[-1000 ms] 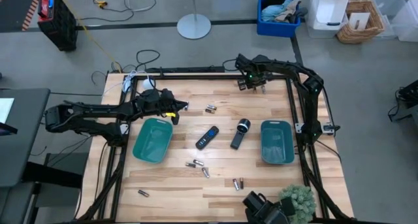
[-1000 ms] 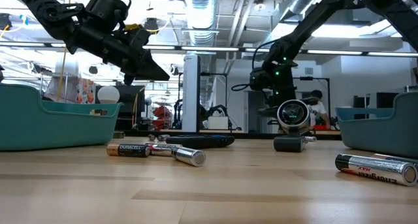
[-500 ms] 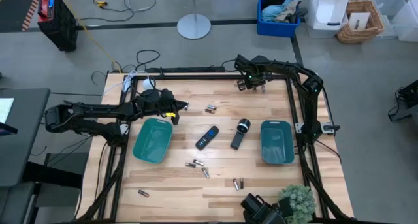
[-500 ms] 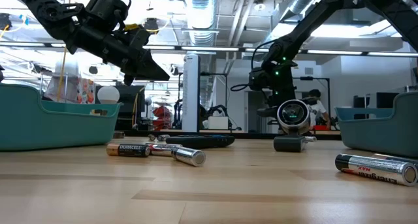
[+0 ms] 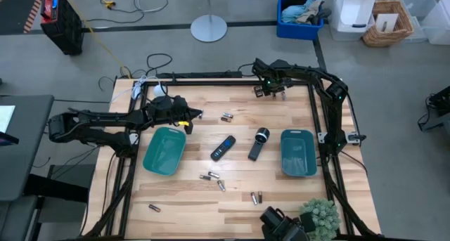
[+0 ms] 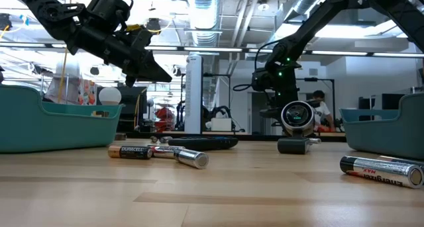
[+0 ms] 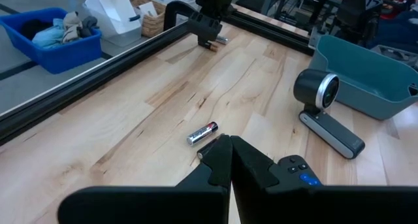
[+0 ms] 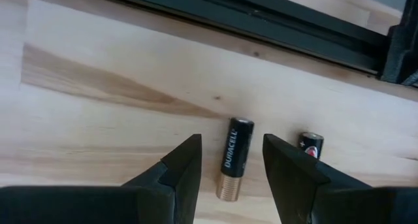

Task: Sort batteries
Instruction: Put the brown battery into the green bin

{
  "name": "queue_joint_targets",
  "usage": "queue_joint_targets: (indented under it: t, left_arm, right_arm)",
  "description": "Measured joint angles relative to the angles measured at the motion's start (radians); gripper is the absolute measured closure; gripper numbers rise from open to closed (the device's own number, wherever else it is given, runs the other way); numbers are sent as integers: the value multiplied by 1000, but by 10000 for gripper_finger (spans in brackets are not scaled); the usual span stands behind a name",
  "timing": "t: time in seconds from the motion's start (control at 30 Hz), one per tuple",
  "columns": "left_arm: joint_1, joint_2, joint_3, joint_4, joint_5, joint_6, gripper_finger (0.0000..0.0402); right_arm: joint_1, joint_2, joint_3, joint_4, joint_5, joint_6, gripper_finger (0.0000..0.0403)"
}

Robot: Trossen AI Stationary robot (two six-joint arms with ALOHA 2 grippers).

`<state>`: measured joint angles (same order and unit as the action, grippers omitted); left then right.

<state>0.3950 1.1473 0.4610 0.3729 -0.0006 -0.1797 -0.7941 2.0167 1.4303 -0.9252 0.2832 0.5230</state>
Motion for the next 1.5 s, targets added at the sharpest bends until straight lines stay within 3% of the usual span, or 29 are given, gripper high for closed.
queue_joint_targets:
  t: [0.5, 1.0, 1.5]
  left_arm:
    - [0, 0, 0, -2, 0, 0, 401]
    - [0, 0, 0, -2, 0, 0, 401]
    - [0, 0, 0, -2, -1, 1, 401]
  right_arm:
    - [-3, 0, -59, 48, 7, 0, 221]
    - [11, 0, -61, 36, -22, -30, 272]
    - [51, 0, -62, 38, -27, -43, 284]
